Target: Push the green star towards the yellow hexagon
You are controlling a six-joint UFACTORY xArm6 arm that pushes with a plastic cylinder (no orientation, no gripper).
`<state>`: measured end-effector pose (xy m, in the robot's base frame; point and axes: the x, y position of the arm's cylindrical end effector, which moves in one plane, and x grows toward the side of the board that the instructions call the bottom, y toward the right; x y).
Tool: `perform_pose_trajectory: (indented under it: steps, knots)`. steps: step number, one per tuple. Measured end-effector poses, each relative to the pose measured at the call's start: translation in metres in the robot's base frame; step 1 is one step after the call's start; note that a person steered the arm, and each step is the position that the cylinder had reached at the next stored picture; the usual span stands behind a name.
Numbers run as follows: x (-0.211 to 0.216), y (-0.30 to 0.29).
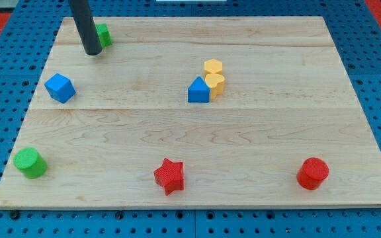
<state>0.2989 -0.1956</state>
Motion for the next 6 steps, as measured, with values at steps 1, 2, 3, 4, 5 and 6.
perform_pose_trajectory:
  steps: [1, 2, 3, 4, 5, 6]
  knots:
    - [0.017, 0.024]
    - [0.028, 0.031]
    - [-0.014, -0.028]
    - [-0.057, -0.054]
    - [-0.052, 0.003]
    - [-0.006, 0.103]
